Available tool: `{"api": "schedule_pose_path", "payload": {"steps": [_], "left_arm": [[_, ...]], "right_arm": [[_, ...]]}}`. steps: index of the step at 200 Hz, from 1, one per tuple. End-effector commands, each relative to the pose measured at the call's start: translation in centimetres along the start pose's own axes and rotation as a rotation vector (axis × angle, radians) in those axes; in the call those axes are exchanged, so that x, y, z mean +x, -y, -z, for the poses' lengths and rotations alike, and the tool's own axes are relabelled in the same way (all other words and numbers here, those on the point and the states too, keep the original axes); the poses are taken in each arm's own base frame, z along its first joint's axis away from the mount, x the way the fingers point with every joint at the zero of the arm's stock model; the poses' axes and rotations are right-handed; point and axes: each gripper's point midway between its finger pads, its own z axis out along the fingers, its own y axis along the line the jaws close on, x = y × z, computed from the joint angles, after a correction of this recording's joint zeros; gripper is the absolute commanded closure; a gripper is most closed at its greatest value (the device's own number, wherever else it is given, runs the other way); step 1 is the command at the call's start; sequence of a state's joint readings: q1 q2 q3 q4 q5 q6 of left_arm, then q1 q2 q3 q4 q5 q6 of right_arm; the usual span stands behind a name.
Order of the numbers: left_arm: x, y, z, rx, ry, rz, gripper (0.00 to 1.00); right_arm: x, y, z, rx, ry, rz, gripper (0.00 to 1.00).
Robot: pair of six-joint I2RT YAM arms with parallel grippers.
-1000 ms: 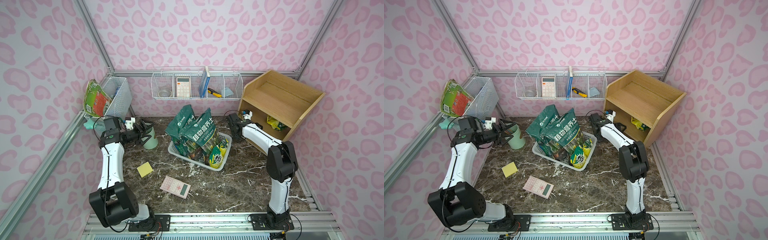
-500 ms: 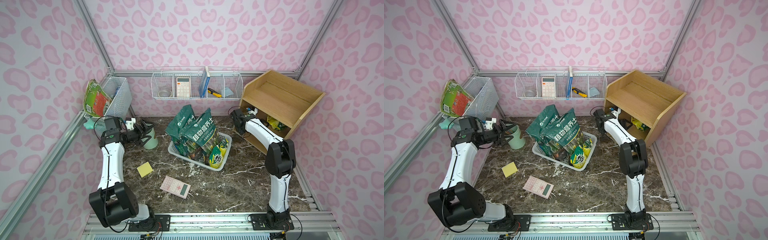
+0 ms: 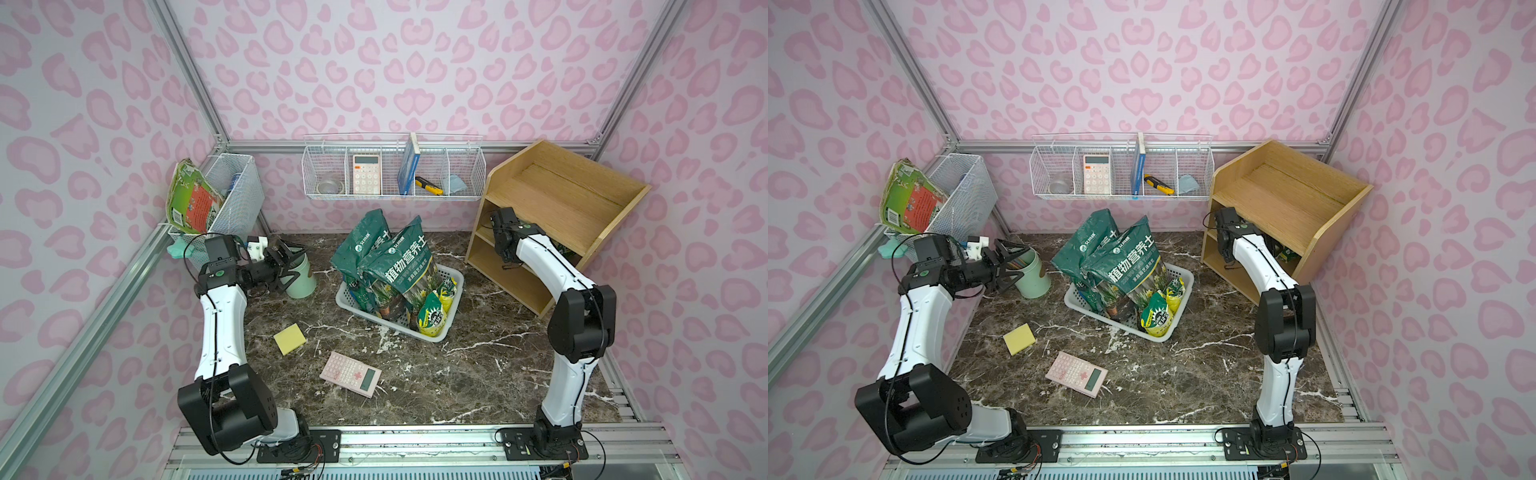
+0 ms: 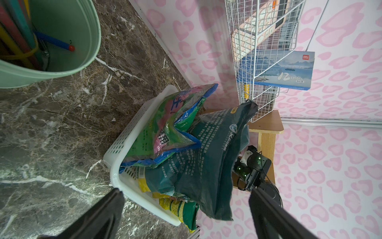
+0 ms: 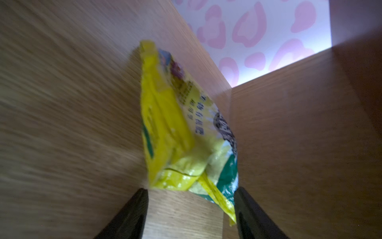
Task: Take down the fertilizer bag from the shelf
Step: Pick up the fertilizer bag from the shelf.
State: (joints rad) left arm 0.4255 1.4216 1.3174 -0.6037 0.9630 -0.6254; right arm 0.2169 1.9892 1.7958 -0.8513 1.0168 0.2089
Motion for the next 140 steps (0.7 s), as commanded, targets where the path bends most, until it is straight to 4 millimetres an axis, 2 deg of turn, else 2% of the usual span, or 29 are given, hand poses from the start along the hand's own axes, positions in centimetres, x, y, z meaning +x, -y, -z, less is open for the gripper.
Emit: {"api": "schedule_pose_path", "payload": {"steps": [1,20,28,38,60,71,97,114,126,140], "left_arm": [[-0.4,0.3,0.2,0.021,0.011,-0.011,0.01],[-0.8,0.4,0.6,0.030,0.032,-0.011,0.01],[-0.9,0.5,0.8,0.040,0.039,-0.012,0.01],[-1.0,0.5,0.8,0.046,0.042,-0.008,0.01],[-1.2,0.5,0.9,0.054,0.044,-0.002,0.01],[-1.3,0.4,0.9,0.061,0.044,0.004,0.01],[-1.4,0.4,1.1,0.065,0.052,0.007,0.01],[-1.4,0.5,1.2,0.066,0.054,0.003,0.01],[-1.3,0.4,1.2,0.067,0.052,0.005,0.01],[-1.2,0.5,1.1,0.070,0.047,0.001,0.01]], "right_arm": [[-2.2,-0.2,-0.1,0.004,0.053,-0.071,0.32],[-2.5,-0.8,-0.5,0.015,0.045,-0.051,0.38],[-2.5,-1.2,-0.8,0.019,0.041,-0.039,0.44],[-2.6,-1.5,-1.1,0.025,0.036,-0.028,0.56],[-2.5,-1.9,-2.0,0.037,0.010,-0.022,0.89],[-2.5,-1.9,-2.0,0.042,0.004,-0.031,1.00],[-2.4,-1.6,-1.1,0.030,0.003,-0.066,1.00],[-2.2,-1.9,0.7,-0.001,0.018,-0.093,1.00],[-2.4,-2.5,2.8,-0.042,0.056,-0.102,1.00],[-3.1,-3.2,6.6,-0.096,0.131,-0.116,1.00]]}}
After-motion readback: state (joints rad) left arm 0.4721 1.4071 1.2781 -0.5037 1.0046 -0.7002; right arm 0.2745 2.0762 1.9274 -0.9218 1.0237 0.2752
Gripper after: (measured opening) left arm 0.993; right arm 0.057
